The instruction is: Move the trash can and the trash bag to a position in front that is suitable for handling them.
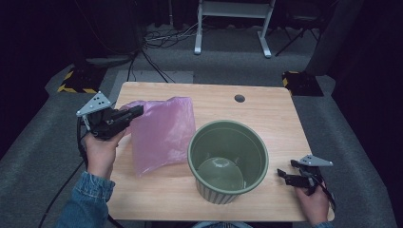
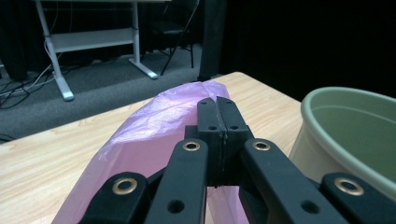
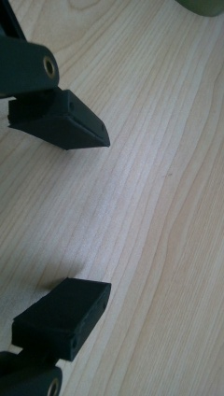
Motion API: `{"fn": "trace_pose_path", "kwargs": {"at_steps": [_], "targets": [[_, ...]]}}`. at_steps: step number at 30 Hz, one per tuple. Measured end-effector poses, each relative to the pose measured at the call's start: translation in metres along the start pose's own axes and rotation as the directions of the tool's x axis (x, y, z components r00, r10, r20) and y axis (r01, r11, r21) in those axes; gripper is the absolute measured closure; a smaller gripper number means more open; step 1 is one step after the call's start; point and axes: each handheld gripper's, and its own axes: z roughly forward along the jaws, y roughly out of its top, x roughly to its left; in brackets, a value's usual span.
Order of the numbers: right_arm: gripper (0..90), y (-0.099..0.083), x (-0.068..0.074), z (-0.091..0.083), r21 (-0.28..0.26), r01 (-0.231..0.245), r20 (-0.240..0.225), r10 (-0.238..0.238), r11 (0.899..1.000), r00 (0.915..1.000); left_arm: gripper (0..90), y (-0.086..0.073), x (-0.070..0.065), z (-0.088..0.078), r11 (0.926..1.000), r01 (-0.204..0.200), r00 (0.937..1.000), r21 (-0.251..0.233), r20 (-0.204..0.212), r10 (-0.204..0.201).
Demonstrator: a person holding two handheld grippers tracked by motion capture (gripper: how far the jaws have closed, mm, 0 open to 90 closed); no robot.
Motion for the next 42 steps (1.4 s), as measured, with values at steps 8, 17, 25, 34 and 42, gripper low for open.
{"fn": "trace_pose_path", "kwargs": {"at_steps": [8,17,25,34,42], "targets": [[25.0,0.0,0.0,0.0,0.0,0.0,0.0,0.0,1.0,1.0,89.7,0.014,-0.008,-0.005,0.9996,-0.02,0.9998,-0.022,-0.004,0.02],[25.0,0.0,0.0,0.0,0.0,0.0,0.0,0.0,1.0,1.0,89.7,0.034,-0.019,-0.009,0.998,-0.043,0.9991,-0.046,-0.004,0.043],[25.0,0.0,0.0,0.0,0.0,-0.001,0.001,0.001,1.0,1.0,89.7,0.051,-0.026,-0.014,0.9962,-0.066,0.9977,-0.057,0.015,0.067],[25.0,0.0,0.0,0.0,-0.001,0.001,0.001,-0.001,1.0,1.0,89.6,0.069,-0.031,-0.018,0.9935,-0.095,0.9949,-0.062,0.028,0.097],[25.0,0.0,0.0,0.0,-0.001,0.001,0.001,-0.001,1.0,1.0,89.7,0.084,-0.035,-0.024,0.9898,-0.125,0.9907,-0.069,0.045,0.128]]}}
